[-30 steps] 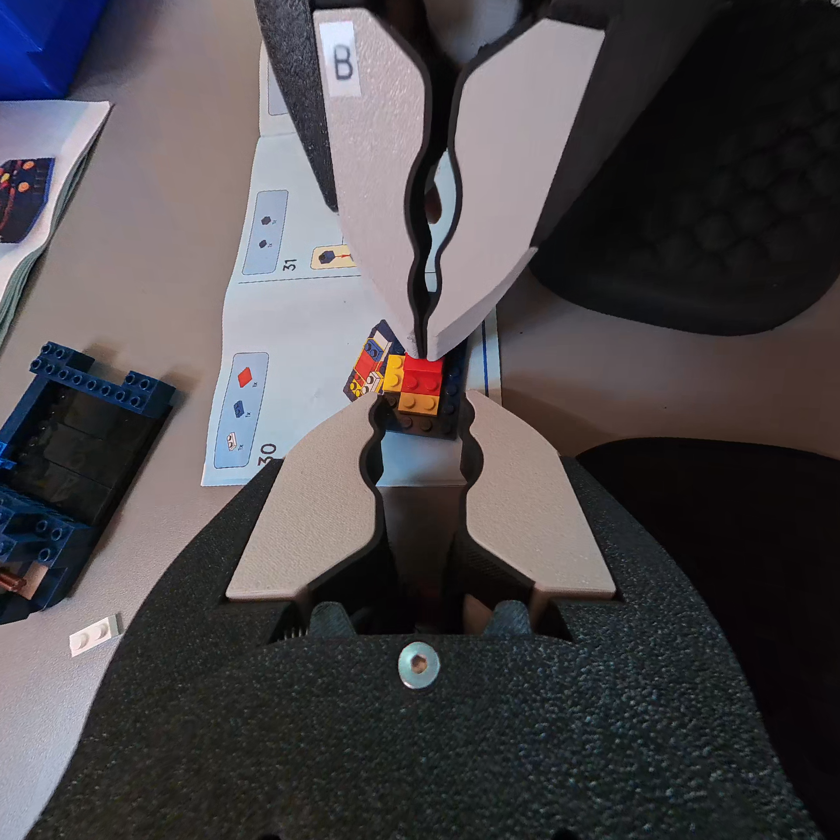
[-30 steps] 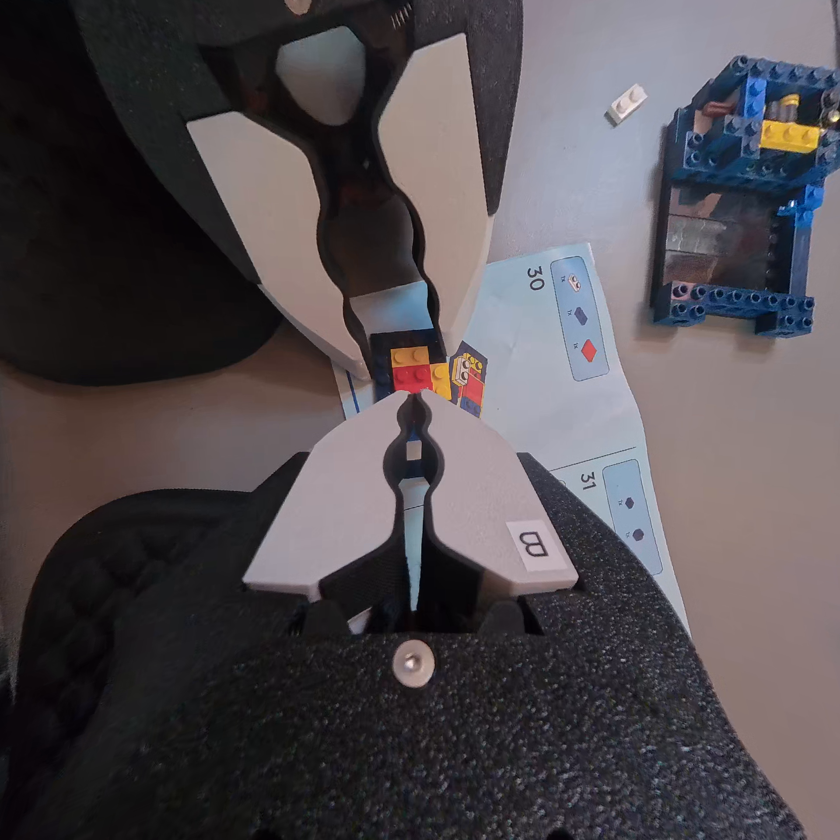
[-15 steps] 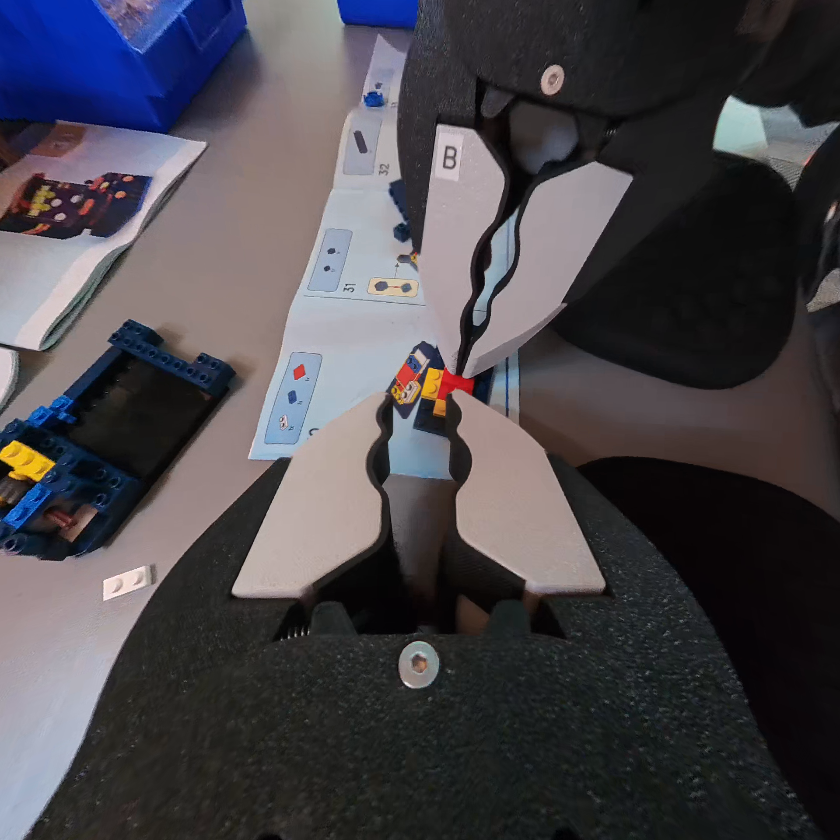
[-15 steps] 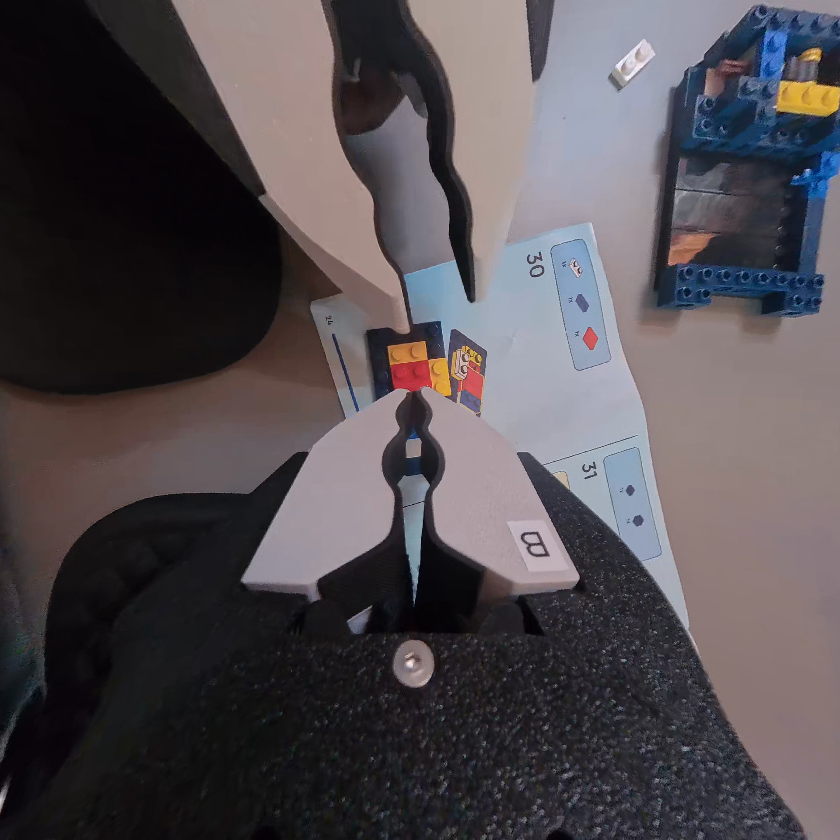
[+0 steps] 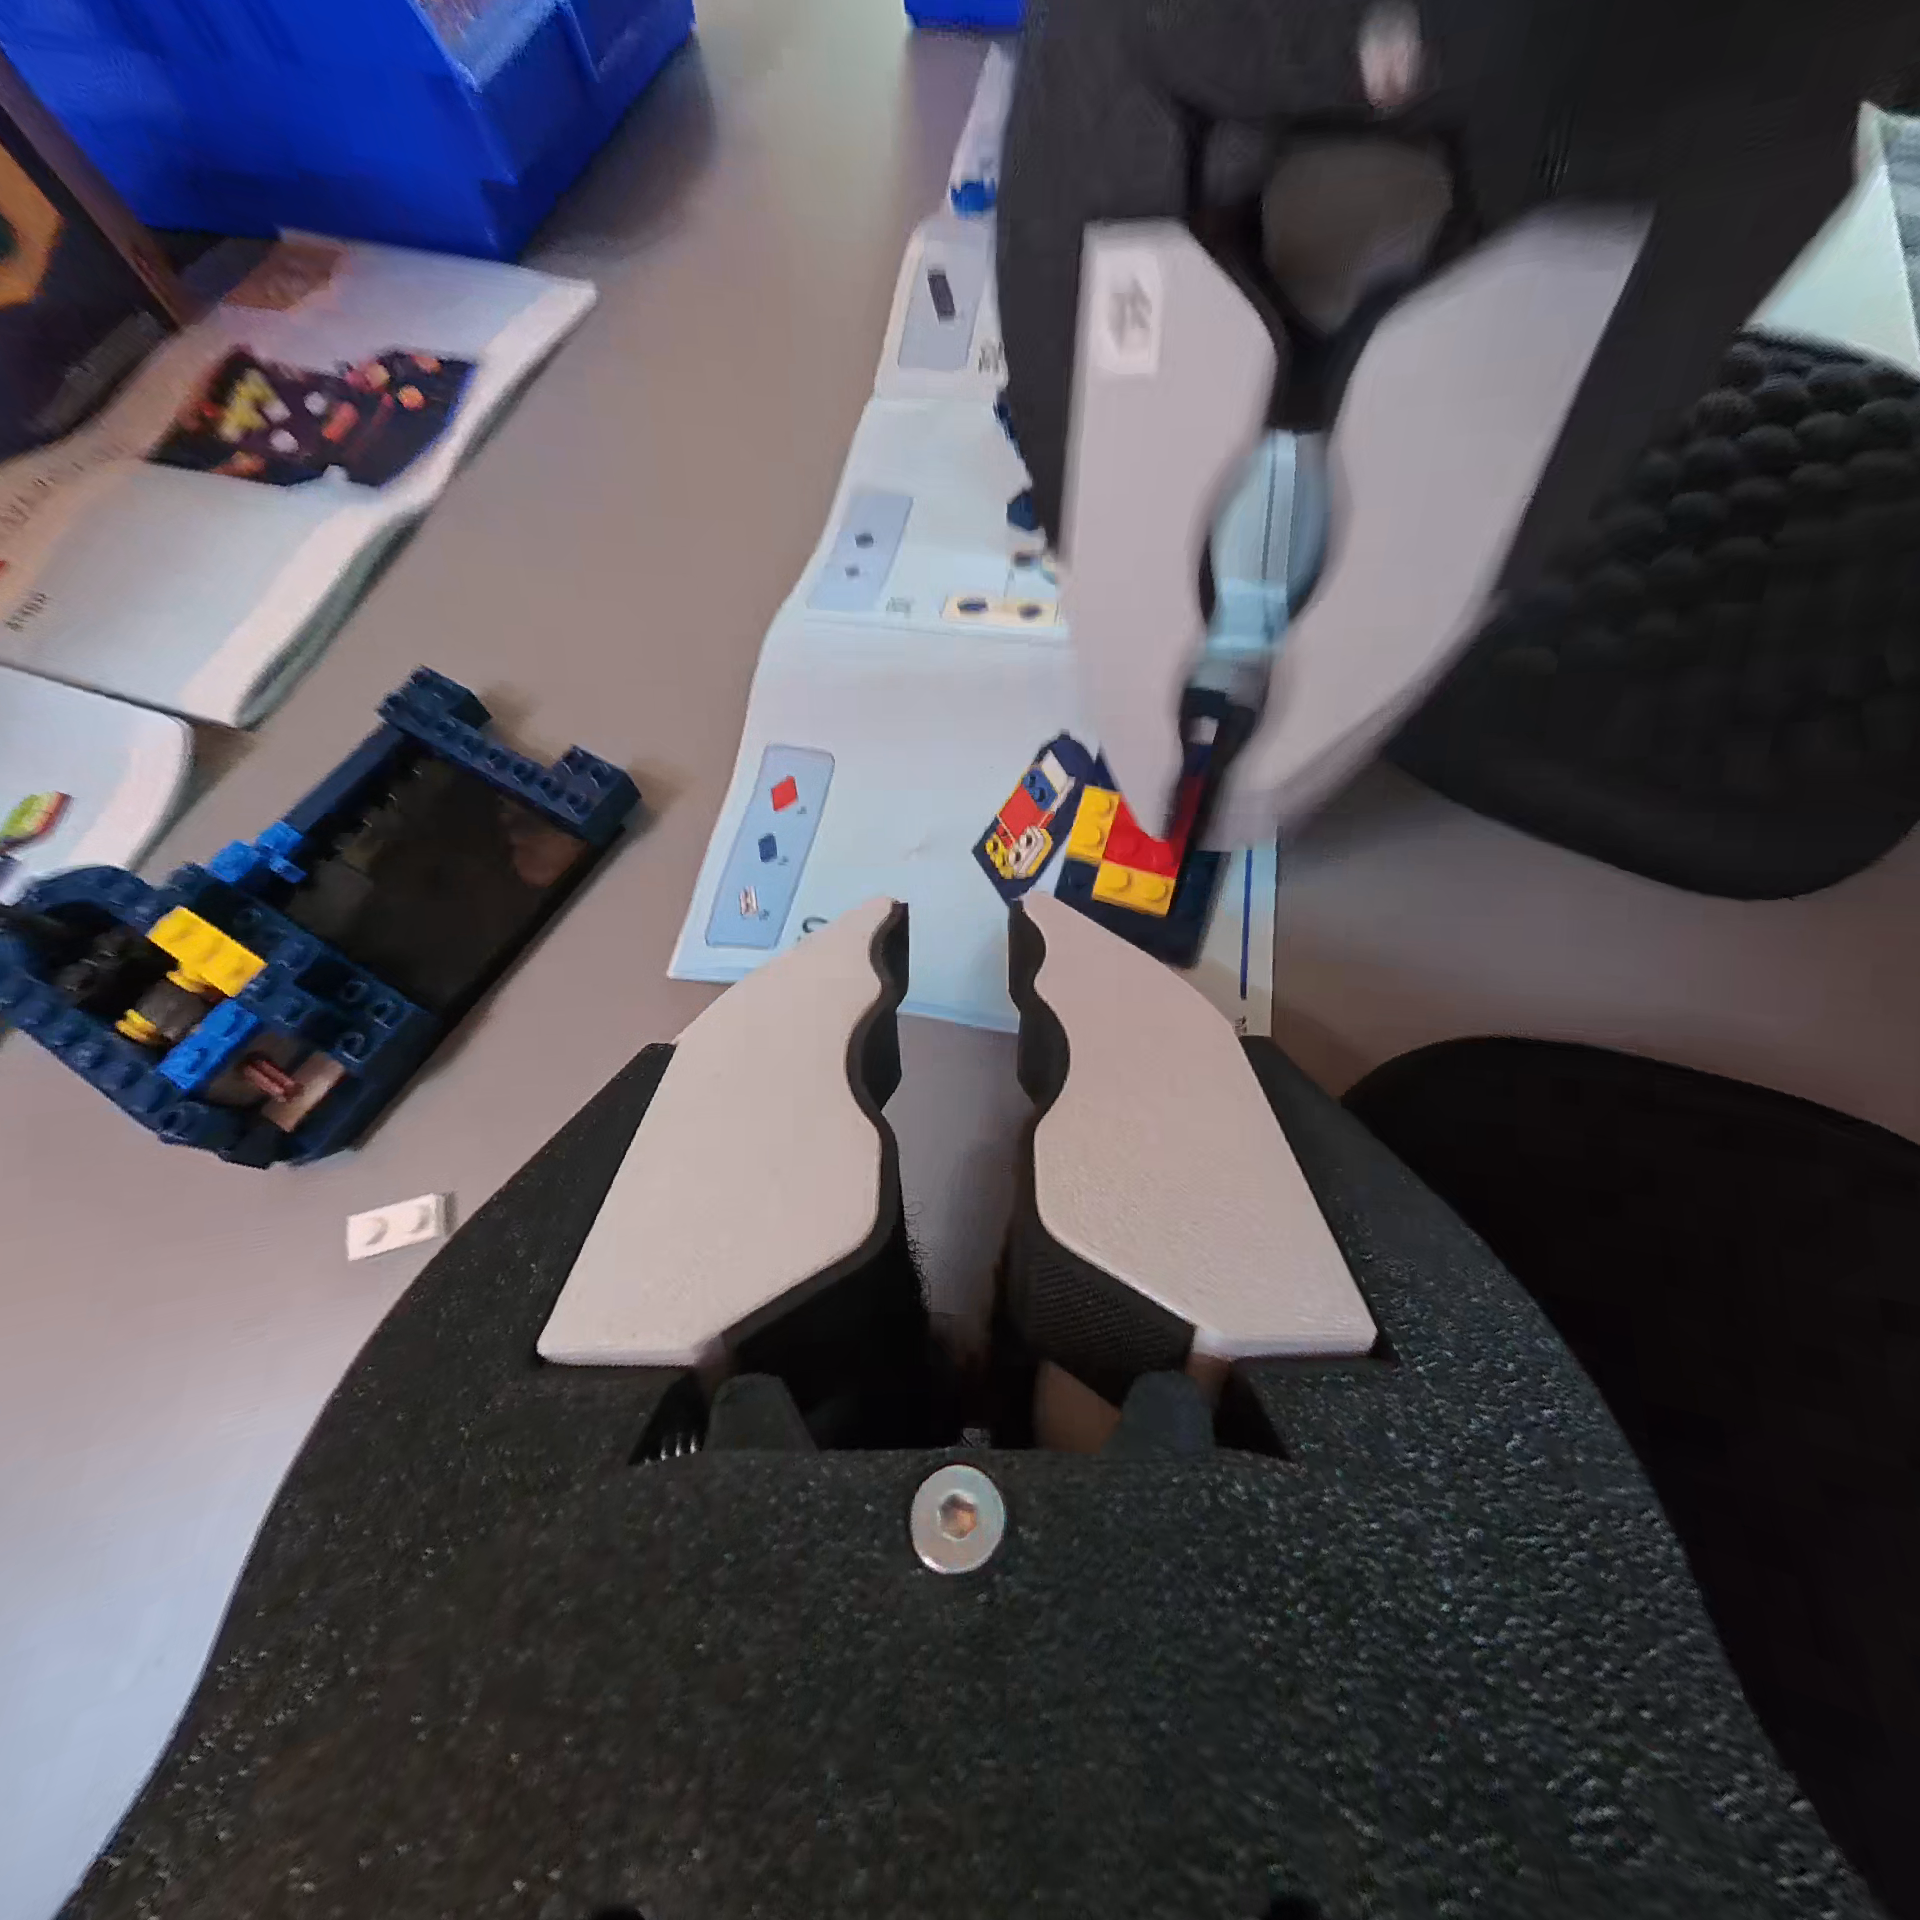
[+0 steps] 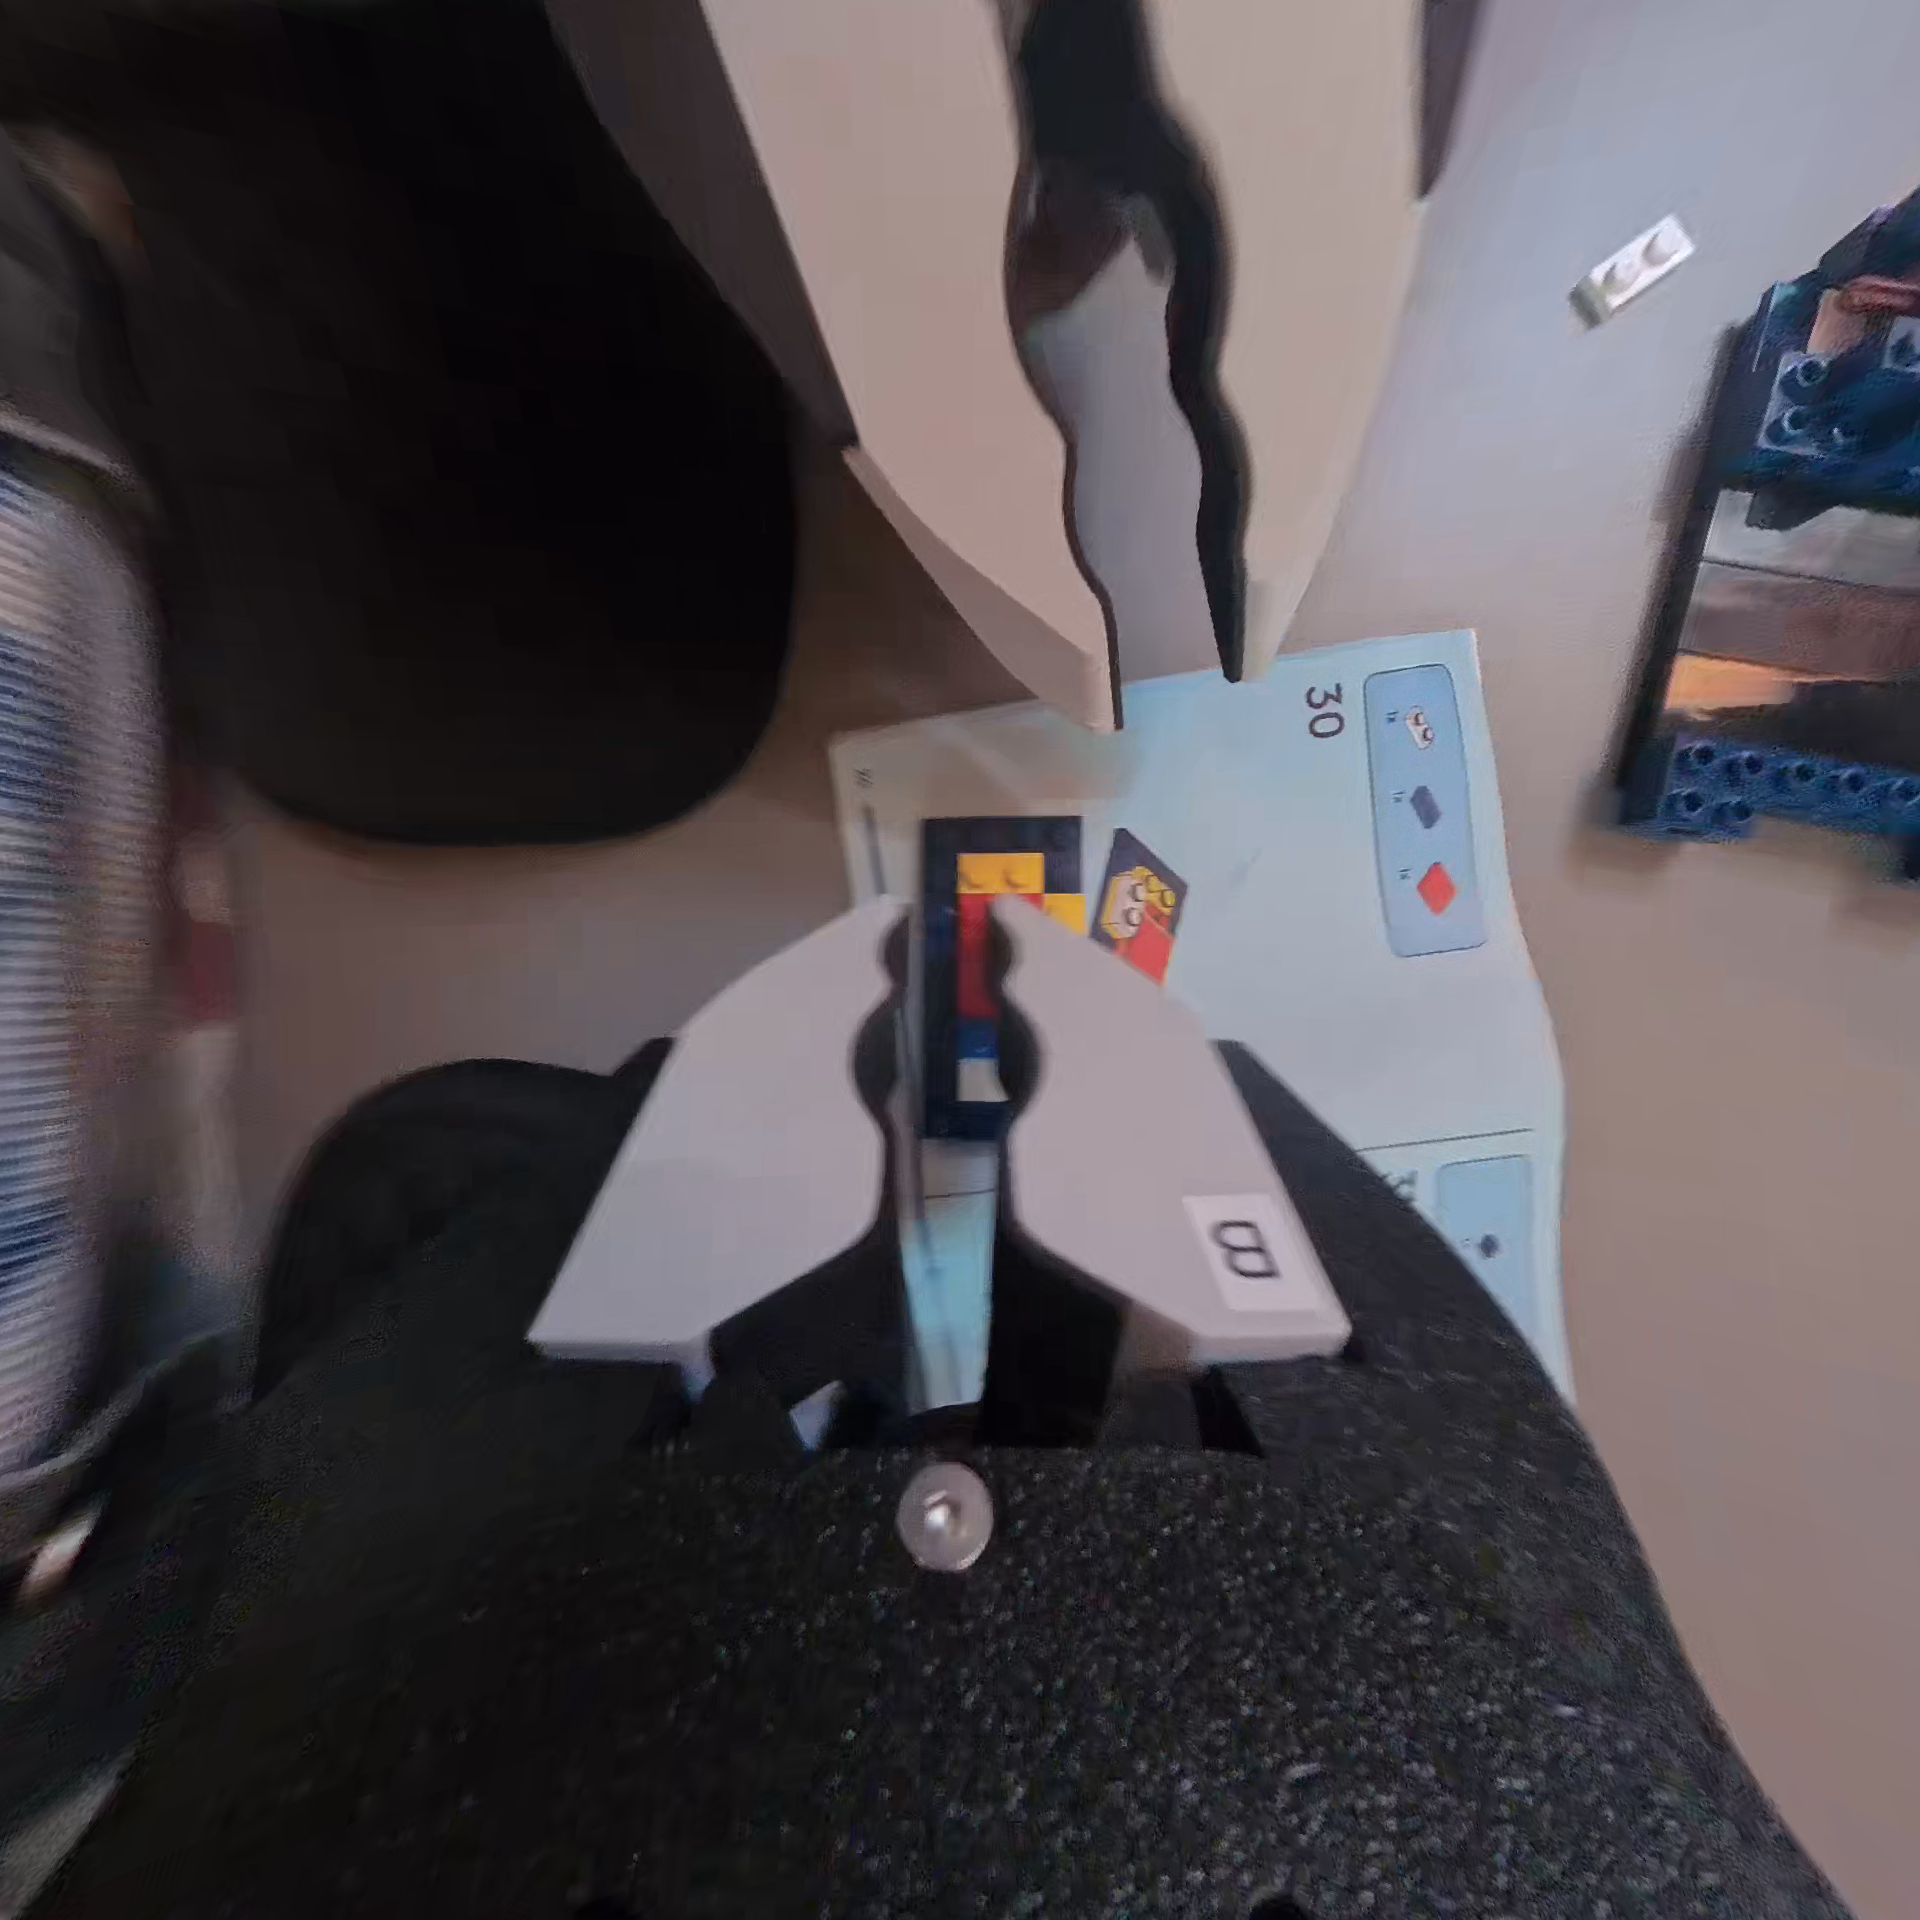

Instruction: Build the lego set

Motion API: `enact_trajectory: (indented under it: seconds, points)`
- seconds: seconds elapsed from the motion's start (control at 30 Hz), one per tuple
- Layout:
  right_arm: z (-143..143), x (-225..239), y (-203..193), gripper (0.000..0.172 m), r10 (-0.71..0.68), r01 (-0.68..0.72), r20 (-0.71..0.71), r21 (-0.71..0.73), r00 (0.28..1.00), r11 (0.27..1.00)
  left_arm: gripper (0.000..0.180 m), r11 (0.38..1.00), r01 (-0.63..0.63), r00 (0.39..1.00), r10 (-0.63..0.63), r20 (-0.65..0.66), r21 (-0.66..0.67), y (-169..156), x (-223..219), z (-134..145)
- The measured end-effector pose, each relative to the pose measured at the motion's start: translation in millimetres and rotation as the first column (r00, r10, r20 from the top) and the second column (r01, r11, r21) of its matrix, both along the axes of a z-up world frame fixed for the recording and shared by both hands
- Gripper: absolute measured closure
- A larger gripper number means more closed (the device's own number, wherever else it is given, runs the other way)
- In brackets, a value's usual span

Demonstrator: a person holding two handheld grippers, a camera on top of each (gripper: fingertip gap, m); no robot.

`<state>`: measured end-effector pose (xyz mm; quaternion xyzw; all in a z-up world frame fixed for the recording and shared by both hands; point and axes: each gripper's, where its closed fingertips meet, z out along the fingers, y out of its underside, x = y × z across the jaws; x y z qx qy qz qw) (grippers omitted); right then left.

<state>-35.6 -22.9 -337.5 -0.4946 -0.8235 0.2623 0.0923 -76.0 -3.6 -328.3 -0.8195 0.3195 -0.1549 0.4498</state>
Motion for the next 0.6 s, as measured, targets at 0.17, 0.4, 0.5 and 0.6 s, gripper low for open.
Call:
enact_trajectory:
  seconds: [0.17,0.4,0.5,0.6]
  points:
    - [34,14,27,0.163,-0.080,0.074,-0.150,-0.049,0.985,0.996,0.162,0.996,0.074,0.997,-0.073,-0.005,0.053,-4,13,6]
    - [5,8,18,0.172,-0.041,0.051,-0.153,0.061,0.987,0.997,0.163,0.979,0.169,0.984,-0.162,-0.076,0.112,-4,40,-1]
    - [0,6,14,0.172,-0.027,0.035,-0.132,0.055,0.991,0.998,0.170,0.974,0.183,0.981,-0.171,-0.095,0.132,-3,44,-1]
    - [-10,8,15,0.172,-0.035,0.041,-0.072,0.086,0.997,0.995,0.176,0.980,0.193,0.974,-0.186,-0.127,0.047,-5,44,-14]
